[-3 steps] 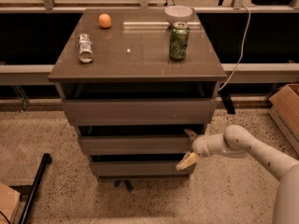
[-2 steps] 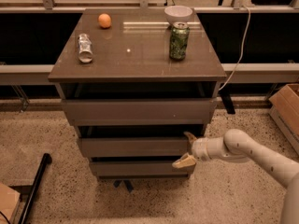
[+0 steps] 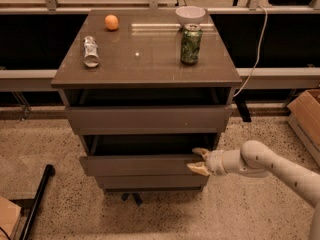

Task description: Open middle drawer

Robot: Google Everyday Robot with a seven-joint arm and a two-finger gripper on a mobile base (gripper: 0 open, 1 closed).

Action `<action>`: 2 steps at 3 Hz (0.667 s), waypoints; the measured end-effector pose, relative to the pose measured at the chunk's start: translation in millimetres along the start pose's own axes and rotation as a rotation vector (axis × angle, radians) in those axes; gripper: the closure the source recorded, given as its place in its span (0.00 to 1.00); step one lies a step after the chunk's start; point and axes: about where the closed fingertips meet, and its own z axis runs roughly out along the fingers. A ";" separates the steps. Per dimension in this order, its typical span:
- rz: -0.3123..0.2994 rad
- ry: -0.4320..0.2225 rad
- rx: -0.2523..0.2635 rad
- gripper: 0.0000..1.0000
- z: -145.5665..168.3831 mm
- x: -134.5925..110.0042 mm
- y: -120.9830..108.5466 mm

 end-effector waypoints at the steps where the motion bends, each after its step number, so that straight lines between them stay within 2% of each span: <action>1: 0.000 0.000 0.000 0.71 -1.3 -1.8 0.0; 2: 0.000 0.000 0.000 0.47 -2.9 -4.0 0.1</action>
Offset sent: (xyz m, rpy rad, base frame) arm 0.0004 0.0088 0.0017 -0.0118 0.0134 0.0439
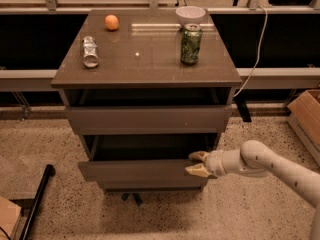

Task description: Open middle drawer

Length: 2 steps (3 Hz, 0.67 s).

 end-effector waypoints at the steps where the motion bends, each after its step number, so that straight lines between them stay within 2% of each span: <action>1: 0.000 0.000 0.000 0.23 0.0 0.0 0.0; 2: 0.000 0.000 0.000 0.01 0.0 0.0 0.0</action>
Offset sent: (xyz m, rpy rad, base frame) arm -0.0075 0.0505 0.0309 -0.1206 -0.0640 0.1558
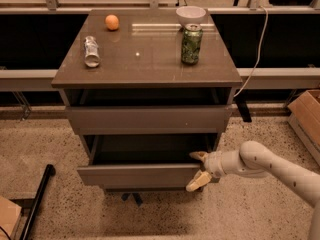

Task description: Open middle drawer

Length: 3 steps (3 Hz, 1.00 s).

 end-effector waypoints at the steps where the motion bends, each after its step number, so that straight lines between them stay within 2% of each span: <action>1: -0.069 0.028 -0.028 0.00 8.8 -21.3 10.8; 2: -0.111 0.077 -0.092 0.00 28.2 -33.2 24.7; 3: -0.058 0.142 -0.151 0.00 39.5 -16.8 33.2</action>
Offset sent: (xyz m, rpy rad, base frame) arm -0.0098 0.0608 0.0214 -0.1203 -0.0366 0.1852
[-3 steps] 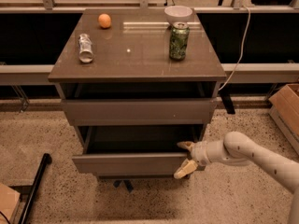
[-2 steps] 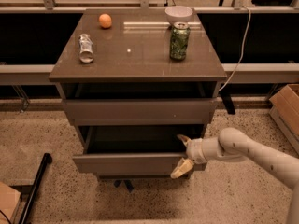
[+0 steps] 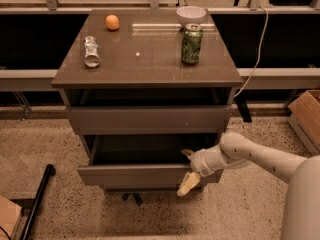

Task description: Open middle drawer

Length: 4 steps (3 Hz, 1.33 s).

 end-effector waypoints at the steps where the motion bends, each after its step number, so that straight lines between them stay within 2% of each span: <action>1: 0.101 0.063 -0.016 0.04 -10.2 24.4 15.0; 2: 0.133 0.084 0.002 0.27 -22.6 29.6 25.6; 3: 0.130 0.103 0.014 0.49 -35.8 24.5 35.9; 4: 0.156 0.111 0.027 0.73 -49.4 26.3 48.3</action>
Offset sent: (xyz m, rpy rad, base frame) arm -0.0443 -0.0488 0.0046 -0.0993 0.1235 -0.1339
